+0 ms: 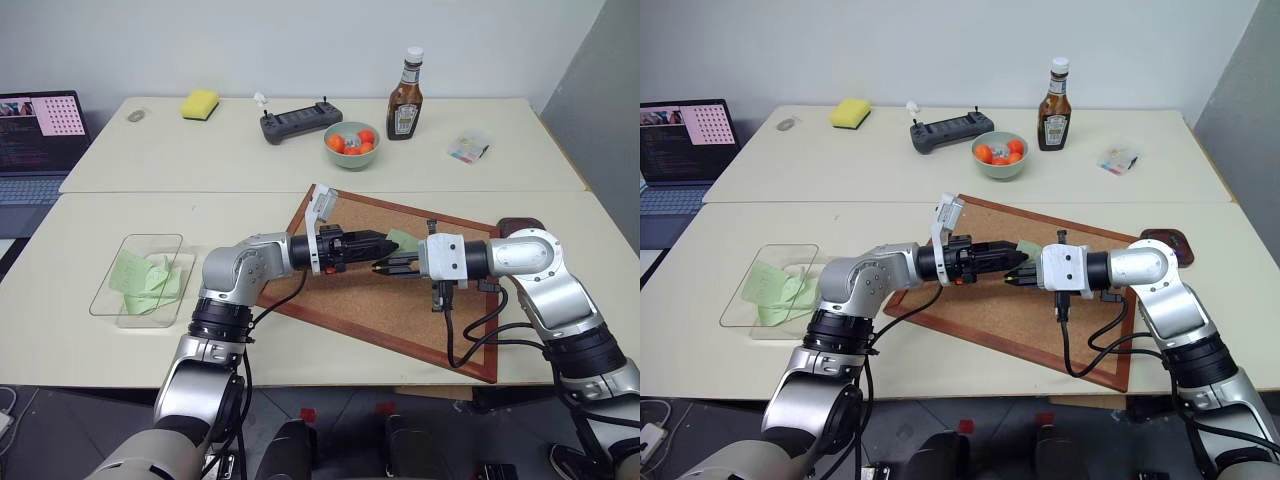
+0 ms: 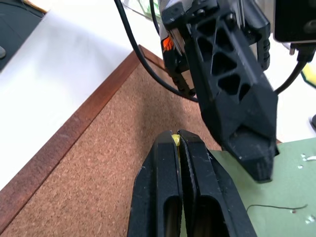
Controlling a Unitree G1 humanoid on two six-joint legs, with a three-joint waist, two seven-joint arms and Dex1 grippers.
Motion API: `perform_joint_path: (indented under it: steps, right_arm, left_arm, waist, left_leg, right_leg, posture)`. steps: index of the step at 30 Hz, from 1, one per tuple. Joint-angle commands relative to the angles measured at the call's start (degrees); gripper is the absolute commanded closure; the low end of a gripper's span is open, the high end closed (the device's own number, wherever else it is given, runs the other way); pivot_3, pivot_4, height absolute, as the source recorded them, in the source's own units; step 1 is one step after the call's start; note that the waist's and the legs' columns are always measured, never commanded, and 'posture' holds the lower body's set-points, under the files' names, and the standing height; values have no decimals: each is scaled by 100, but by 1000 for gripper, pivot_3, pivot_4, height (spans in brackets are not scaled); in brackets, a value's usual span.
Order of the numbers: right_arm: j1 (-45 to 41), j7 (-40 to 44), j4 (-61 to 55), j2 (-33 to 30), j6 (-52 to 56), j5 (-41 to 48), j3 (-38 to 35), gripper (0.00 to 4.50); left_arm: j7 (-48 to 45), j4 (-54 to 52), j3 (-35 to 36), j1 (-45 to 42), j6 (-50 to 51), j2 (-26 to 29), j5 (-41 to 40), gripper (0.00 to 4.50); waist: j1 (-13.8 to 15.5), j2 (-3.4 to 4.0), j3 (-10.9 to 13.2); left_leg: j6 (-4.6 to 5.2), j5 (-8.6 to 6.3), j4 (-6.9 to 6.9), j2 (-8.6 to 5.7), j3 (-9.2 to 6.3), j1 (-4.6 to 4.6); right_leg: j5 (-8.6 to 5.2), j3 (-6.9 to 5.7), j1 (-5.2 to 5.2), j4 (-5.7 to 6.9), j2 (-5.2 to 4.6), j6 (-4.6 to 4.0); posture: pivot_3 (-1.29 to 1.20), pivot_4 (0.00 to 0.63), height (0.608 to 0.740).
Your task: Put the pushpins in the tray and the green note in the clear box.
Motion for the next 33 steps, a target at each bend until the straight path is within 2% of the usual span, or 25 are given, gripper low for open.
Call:
perform_joint_path:
  steps: [1, 9, 15, 24, 33]
  right_arm:
    - [-148, 19, -188, 30, -25, 110, -34, 4500]
    - [-168, 11, -166, 59, -30, 116, -50, 4500]
    - [-189, -67, -285, -5, 165, 229, -191, 4500]
    - [-127, -499, -1069, -140, 1748, 1045, -855, 4500]
    - [55, -1238, -1297, -150, 2816, 1471, -1419, 4500]
  left_arm:
    - [-62, -256, 2, -65, 11, 47, -148, 3015]
    - [-25, -277, 27, -64, 7, 55, -155, 4457]
    - [50, -234, -29, -13, -60, 147, -7, 4457]
    - [-5, -351, -161, 381, -230, 478, 145, 4457]
    - [144, -365, -159, 353, -350, 369, 133, 4457]
  waist:
    - [0, 0, 0]
    - [0, 0, 0]
    - [0, 0, 0]
    - [5, 0, 0]
    - [12, 0, 0]
  left_leg:
    - [0, 0, 0, 0, 0, 0]
    - [0, 0, 0, 0, 1, 0]
    - [0, 0, 1, 0, 0, 0]
    - [0, 0, 0, 0, -1, -1]
    - [1, 0, 1, 0, -2, -2]
  right_leg:
    - [0, 0, 0, 0, 0, 0]
    - [0, 1, 0, 0, 0, 0]
    - [1, 1, 0, 1, 0, -1]
    - [1, 2, -1, 1, -2, -2]
    - [2, 0, 0, 2, -2, -4]
  posture:
    - [0, 150, 740]
    - [0, 150, 740]
    - [0, 150, 740]
    - [0, 150, 740]
    - [0, 150, 740]
